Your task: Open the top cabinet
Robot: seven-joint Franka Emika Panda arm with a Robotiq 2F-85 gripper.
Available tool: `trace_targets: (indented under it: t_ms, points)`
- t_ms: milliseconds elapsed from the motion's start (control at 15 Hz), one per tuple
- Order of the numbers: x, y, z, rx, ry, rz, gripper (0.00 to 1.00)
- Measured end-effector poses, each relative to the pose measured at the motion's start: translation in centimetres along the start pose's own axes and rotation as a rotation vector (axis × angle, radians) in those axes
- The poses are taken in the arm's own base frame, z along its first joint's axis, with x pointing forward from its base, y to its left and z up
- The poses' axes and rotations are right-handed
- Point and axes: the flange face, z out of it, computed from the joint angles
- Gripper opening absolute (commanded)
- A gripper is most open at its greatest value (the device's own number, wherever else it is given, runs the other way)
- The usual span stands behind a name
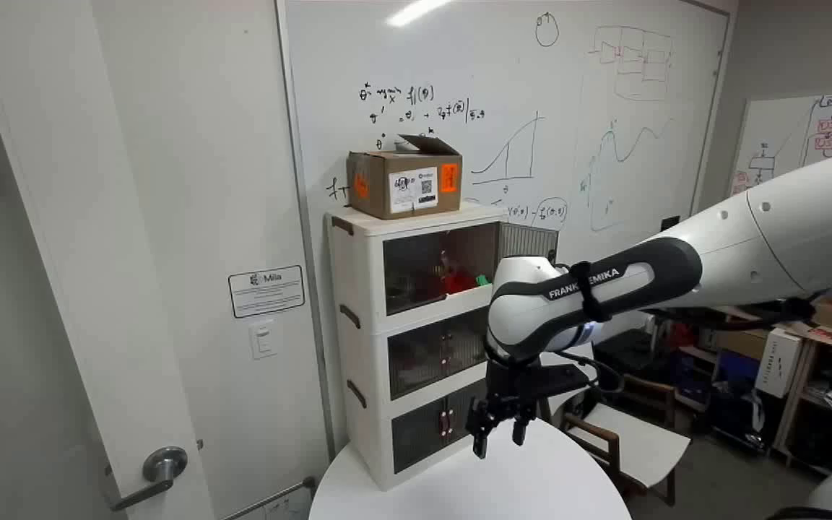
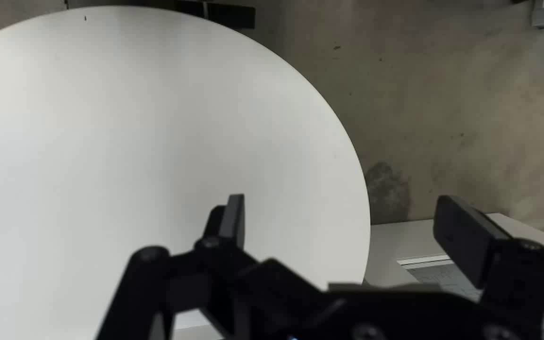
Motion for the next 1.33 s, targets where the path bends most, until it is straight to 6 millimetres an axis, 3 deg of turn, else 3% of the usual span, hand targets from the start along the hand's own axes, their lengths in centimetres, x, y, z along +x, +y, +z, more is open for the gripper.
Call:
trace_targets:
  t_ms: [667,800,1133,1333]
  points:
    - [0.0,0.0,0.0,-0.006,0.000,-0.004,1.00]
    - [0.4,-0.3,-0.4,-0.085,0.042,-0.008,1.00]
    - [2.5,-3.7,-4.7,-0.151,0.277,0.071,1.00]
    - [3.3,-4.3,-7.7,-0.107,0.398,0.167,1.00]
